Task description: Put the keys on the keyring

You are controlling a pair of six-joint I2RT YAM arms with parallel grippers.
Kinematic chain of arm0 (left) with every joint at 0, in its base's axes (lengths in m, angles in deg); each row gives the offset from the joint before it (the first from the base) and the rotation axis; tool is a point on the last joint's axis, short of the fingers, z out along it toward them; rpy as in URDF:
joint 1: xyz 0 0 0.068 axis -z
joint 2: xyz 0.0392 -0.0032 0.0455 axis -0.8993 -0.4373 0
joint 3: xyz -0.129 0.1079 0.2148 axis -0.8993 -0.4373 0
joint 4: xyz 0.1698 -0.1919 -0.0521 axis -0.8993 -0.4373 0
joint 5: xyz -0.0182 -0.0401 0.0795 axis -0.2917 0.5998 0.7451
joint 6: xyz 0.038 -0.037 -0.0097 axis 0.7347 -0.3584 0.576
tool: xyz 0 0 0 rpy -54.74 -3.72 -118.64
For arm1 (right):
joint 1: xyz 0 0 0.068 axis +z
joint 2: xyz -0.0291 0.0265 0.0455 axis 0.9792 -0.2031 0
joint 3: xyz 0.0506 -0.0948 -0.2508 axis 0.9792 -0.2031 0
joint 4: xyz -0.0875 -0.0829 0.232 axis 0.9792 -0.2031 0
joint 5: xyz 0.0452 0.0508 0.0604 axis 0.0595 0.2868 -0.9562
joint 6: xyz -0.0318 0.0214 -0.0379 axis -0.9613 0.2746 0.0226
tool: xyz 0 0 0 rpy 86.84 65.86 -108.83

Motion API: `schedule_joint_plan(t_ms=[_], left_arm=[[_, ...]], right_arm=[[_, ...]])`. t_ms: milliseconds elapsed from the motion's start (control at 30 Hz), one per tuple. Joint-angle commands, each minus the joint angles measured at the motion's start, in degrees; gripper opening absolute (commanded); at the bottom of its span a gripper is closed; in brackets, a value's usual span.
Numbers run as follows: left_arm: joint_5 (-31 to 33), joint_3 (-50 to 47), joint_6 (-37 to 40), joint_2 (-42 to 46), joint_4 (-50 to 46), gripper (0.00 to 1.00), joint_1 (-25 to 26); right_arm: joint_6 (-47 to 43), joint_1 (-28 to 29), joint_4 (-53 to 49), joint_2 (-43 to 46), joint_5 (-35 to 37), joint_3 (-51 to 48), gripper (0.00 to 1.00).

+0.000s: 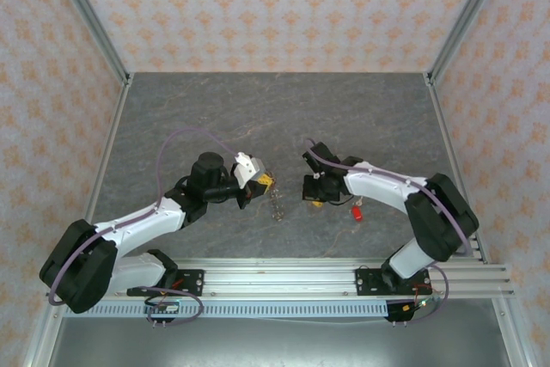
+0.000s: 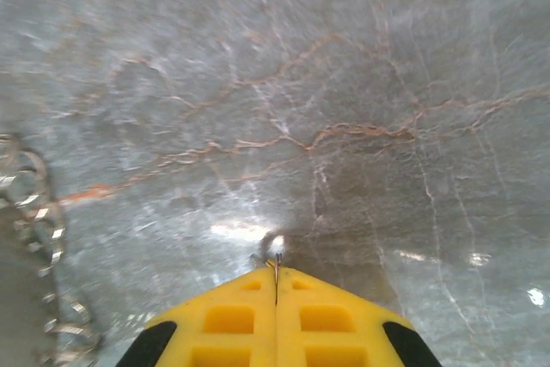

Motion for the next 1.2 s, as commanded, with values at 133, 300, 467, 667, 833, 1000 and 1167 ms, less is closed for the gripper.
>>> schedule_joint_plan(t_ms=[133, 300, 467, 667, 833, 1000, 1167], left_arm=[[-0.5, 0.1, 2.2, 3.3, -0.2, 0.00, 0.6], [-1.6, 0.0, 3.0, 5.1, -1.8, 0.00, 0.6], [-2.7, 0.0, 3.3, 6.4, -2.6, 0.00, 0.7], [-3.1, 0.3, 4.2, 7.2, -3.9, 0.00, 1.7], [-2.7, 0.9, 4.9, 6.8, -4.7, 0.00, 2.4], [-2.3, 1.3, 4.8, 6.2, -4.2, 0.00, 2.8], [-2.2, 1.8, 4.8, 5.5, -3.9, 0.00, 3.1]], right_arm=[[-16.1, 0.3, 7.1, 16.5, 1.2, -4.4, 0.00], [-28.6, 0.5, 13.7, 24.9, -6.6, -8.5, 0.00], [-42.3, 0.7, 21.6, 31.6, -16.1, -13.9, 0.00], [-50.1, 0.8, 25.8, 33.9, -21.1, -16.1, 0.00], [-52.4, 1.4, 27.1, 33.7, -22.5, -16.3, 0.00], [-53.5, 2.1, 28.0, 33.0, -23.9, -15.5, 0.00], [-54.4, 2.8, 28.3, 31.4, -24.8, -14.5, 0.00]])
